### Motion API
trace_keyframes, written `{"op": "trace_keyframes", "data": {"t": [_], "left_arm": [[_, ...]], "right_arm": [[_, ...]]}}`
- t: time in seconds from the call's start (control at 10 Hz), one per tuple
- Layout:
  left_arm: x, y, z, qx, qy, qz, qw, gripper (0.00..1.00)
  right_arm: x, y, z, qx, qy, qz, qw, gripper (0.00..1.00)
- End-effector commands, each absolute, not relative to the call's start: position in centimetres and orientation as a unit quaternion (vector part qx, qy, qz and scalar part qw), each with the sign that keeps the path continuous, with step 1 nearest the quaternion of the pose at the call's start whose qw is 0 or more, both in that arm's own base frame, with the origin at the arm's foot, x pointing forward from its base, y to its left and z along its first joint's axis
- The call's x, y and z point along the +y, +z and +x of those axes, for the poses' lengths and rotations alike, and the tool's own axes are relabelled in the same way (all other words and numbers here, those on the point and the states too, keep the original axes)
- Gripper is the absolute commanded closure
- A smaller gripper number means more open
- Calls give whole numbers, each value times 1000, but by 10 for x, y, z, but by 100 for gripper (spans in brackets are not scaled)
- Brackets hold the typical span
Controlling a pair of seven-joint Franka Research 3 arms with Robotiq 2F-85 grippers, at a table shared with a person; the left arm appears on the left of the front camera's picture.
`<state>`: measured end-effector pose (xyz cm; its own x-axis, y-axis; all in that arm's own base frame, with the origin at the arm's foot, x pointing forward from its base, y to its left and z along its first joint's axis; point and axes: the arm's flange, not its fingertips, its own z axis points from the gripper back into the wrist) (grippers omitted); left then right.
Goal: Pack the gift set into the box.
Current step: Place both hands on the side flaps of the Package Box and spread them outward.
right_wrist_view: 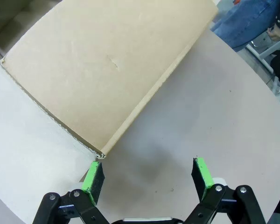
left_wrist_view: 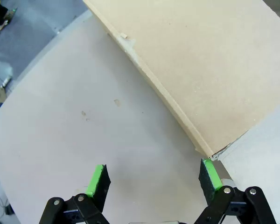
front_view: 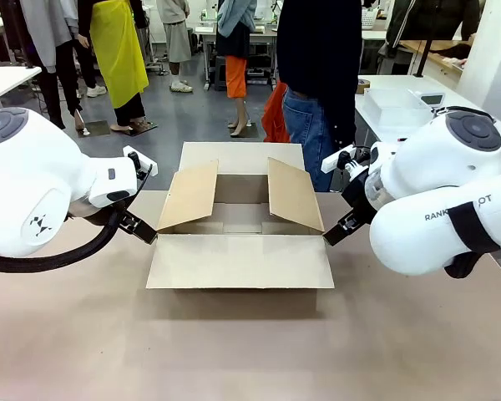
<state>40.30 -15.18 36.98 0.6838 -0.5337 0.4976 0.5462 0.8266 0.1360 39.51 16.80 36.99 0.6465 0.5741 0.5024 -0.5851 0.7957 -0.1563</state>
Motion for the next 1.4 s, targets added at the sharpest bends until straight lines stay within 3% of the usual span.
{"op": "trace_keyframes", "data": {"t": [0.0,0.2,0.5,0.7,1.0,1.3], "left_arm": [[-152,370,403,-268,-294,-12,917,0],[-152,370,403,-267,-294,-12,917,0],[-101,430,354,-312,-278,-40,908,0],[-68,482,321,-292,-197,-130,927,0],[27,512,316,-243,-178,-403,864,0],[186,463,326,-288,-2,-552,782,0]], "right_arm": [[168,370,395,-273,319,10,907,0],[164,391,390,-289,314,7,904,0],[136,466,366,-281,286,14,916,0],[98,513,346,-286,212,72,932,0],[-4,549,329,-258,10,283,924,0],[-143,511,307,-274,-142,502,808,0]]}}
